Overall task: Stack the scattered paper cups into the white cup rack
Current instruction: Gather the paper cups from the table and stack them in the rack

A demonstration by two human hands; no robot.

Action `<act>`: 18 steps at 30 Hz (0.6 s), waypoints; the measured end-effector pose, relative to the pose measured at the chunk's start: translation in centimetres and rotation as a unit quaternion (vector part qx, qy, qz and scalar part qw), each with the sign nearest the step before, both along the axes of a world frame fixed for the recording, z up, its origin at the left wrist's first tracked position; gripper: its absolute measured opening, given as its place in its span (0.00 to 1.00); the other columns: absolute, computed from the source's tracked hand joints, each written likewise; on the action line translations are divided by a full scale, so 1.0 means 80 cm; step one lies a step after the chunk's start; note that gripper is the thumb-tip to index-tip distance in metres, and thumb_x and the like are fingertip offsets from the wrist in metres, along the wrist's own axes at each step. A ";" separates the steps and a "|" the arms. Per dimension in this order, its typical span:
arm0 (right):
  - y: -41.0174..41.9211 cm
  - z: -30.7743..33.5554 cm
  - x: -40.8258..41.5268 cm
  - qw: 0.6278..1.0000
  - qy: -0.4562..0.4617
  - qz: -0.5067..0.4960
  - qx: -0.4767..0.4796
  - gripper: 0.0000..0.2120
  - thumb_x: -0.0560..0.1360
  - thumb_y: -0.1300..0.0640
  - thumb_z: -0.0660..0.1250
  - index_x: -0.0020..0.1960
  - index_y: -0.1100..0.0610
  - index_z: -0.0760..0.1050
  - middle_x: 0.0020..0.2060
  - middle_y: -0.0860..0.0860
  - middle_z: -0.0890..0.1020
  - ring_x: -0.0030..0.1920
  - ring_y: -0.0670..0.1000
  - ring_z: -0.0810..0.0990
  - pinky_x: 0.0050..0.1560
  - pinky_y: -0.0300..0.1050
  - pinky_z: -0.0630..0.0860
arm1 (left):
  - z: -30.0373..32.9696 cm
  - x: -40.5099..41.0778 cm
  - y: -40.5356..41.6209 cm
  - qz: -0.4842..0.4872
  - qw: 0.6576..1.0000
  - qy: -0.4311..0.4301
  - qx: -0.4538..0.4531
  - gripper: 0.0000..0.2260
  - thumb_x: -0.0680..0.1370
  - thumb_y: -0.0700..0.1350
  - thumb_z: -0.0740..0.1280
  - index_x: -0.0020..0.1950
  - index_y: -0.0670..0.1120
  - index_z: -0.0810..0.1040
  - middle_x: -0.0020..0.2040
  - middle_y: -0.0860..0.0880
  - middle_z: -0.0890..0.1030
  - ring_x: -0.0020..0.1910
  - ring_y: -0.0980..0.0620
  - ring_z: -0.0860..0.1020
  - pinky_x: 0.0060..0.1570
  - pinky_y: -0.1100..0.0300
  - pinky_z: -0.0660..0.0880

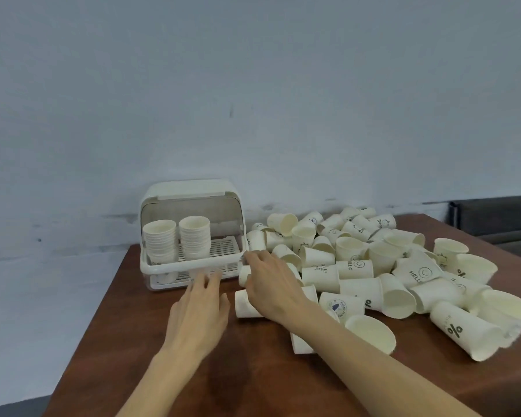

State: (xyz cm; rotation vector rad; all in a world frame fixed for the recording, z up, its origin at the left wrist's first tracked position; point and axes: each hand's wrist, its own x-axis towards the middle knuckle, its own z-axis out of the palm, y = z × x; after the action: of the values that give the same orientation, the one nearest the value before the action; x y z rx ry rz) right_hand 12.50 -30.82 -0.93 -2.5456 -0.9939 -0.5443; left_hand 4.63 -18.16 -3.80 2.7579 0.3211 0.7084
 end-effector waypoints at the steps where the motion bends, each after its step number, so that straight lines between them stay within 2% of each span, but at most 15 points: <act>1: -0.011 0.003 -0.006 1.000 0.001 -0.004 0.005 0.18 0.75 0.62 0.58 0.65 0.57 0.69 0.56 0.56 0.76 0.56 0.58 0.73 0.53 0.49 0.69 | 0.001 -0.004 -0.013 -0.013 1.000 -0.002 -0.001 0.17 0.80 0.50 0.58 0.69 0.51 0.64 0.60 0.53 0.70 0.57 0.50 0.74 0.42 0.56 0.71; 7: -0.092 0.030 -0.033 0.998 0.016 -0.045 0.049 0.19 0.76 0.61 0.58 0.68 0.58 0.68 0.59 0.57 0.75 0.60 0.58 0.71 0.58 0.51 0.69 | 0.006 -0.016 -0.083 -0.090 0.996 -0.009 -0.006 0.18 0.80 0.51 0.58 0.70 0.54 0.65 0.61 0.54 0.72 0.60 0.51 0.74 0.46 0.55 0.73; 11: -0.145 0.046 -0.037 0.992 0.017 -0.089 0.084 0.20 0.76 0.61 0.59 0.68 0.57 0.68 0.58 0.55 0.75 0.59 0.57 0.72 0.58 0.52 0.70 | 0.009 -0.020 -0.127 -0.145 0.989 -0.013 -0.002 0.17 0.80 0.51 0.58 0.69 0.55 0.66 0.58 0.55 0.73 0.55 0.50 0.76 0.42 0.57 0.71; 14: -0.189 0.049 -0.034 0.987 0.010 -0.121 0.105 0.21 0.77 0.60 0.58 0.71 0.55 0.67 0.58 0.54 0.75 0.60 0.56 0.72 0.59 0.51 0.70 | 0.009 -0.022 -0.153 -0.184 0.983 -0.013 -0.009 0.17 0.80 0.52 0.56 0.69 0.56 0.67 0.59 0.55 0.73 0.54 0.52 0.77 0.45 0.56 0.74; 18: -0.250 0.041 -0.032 0.978 0.006 -0.179 0.110 0.20 0.77 0.60 0.59 0.69 0.55 0.69 0.55 0.54 0.77 0.57 0.56 0.74 0.57 0.50 0.71 | 0.009 -0.026 -0.182 -0.227 0.974 -0.001 -0.008 0.16 0.80 0.53 0.55 0.68 0.58 0.67 0.51 0.58 0.74 0.51 0.53 0.76 0.48 0.53 0.74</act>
State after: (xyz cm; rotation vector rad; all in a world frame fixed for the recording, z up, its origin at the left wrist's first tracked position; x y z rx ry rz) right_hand 9.93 -50.84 2.35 -2.5281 -0.4378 -0.6929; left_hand 2.54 -32.72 -3.06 2.6653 -0.2988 0.5812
